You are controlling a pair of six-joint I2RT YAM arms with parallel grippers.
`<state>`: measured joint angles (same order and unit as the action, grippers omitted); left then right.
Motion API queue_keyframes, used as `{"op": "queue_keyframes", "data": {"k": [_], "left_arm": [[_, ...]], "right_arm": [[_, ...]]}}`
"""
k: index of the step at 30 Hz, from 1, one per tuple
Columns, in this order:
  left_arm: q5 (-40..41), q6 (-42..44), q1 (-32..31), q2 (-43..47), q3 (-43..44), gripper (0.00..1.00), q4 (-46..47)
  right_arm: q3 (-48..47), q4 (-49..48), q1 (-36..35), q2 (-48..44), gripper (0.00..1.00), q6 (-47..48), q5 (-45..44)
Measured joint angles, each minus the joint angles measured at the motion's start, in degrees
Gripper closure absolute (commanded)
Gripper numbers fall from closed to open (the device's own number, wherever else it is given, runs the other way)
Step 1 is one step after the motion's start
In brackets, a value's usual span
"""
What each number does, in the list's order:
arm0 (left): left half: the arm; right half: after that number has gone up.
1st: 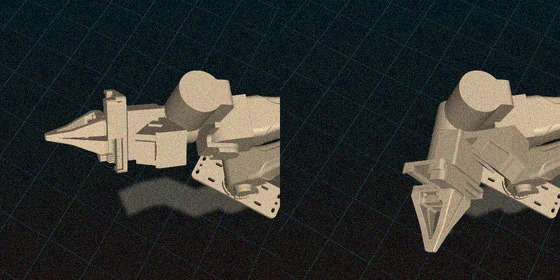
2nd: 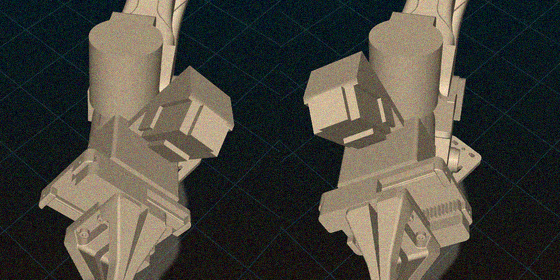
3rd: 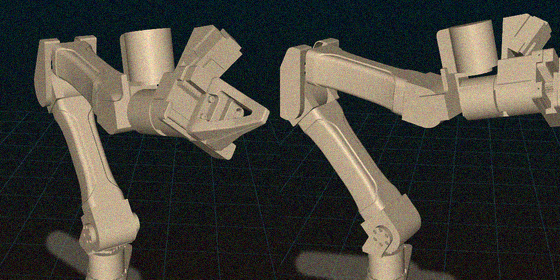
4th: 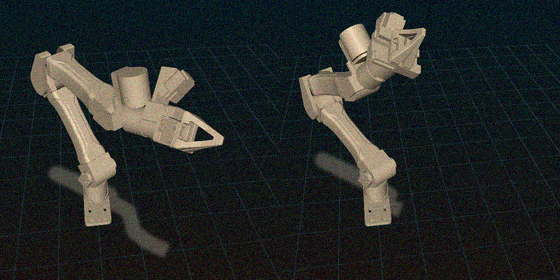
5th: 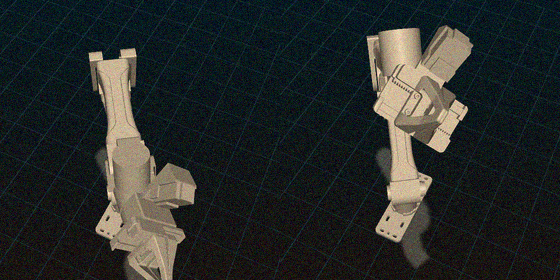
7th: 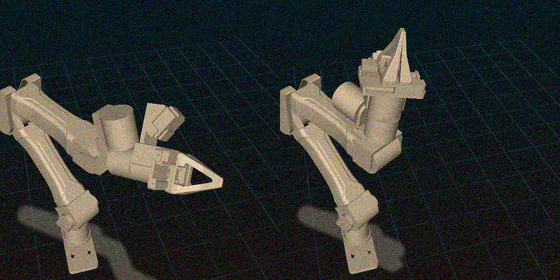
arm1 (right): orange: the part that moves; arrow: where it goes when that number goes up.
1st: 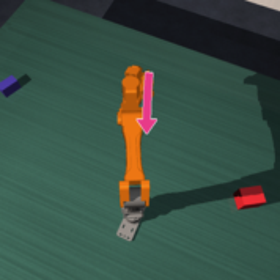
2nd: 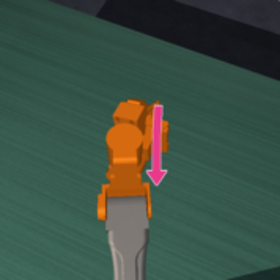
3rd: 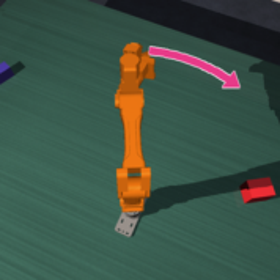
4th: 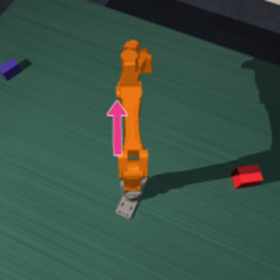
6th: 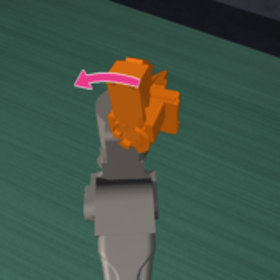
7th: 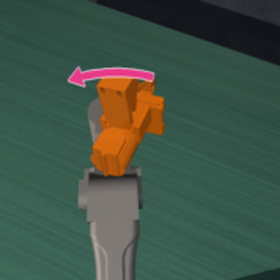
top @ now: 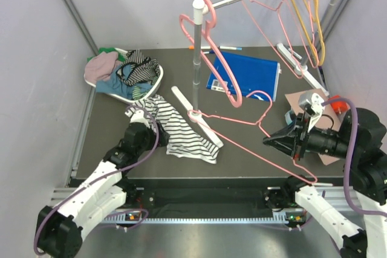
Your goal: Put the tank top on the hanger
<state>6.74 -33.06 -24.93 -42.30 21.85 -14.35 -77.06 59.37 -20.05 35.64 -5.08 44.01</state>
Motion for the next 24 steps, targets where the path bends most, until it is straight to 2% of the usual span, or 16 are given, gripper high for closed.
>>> {"op": "queue_keyframes", "data": {"k": [3,5,7,8,11,24], "left_arm": [[0.04,-0.33,-1.97,-1.51,-1.53,0.2,1.53],[0.22,-0.42,-3.67,-3.74,-1.92,0.28,2.03],[0.22,-0.72,-5.01,-5.42,-2.12,0.29,2.58],[0.22,-0.76,-5.46,-5.79,-2.25,0.35,2.95],[0.17,-1.38,-6.8,-6.73,-2.89,0.4,4.98],[0.13,-3.08,-8.9,-12.31,-3.3,0.49,7.52]], "right_arm": [[-0.09,-2.25,0.0,0.72,1.0,-0.2,1.11],[-0.09,-3.74,0.0,1.09,1.0,-0.5,1.55],[-0.09,-4.85,0.0,1.4,1.0,-0.81,1.77],[-0.09,-5.35,0.0,1.55,1.0,-0.98,1.9],[-0.09,-6.62,0.0,1.77,1.0,-1.18,2.25],[-0.09,-8.44,0.0,3.41,1.0,-1.79,2.69]]}}
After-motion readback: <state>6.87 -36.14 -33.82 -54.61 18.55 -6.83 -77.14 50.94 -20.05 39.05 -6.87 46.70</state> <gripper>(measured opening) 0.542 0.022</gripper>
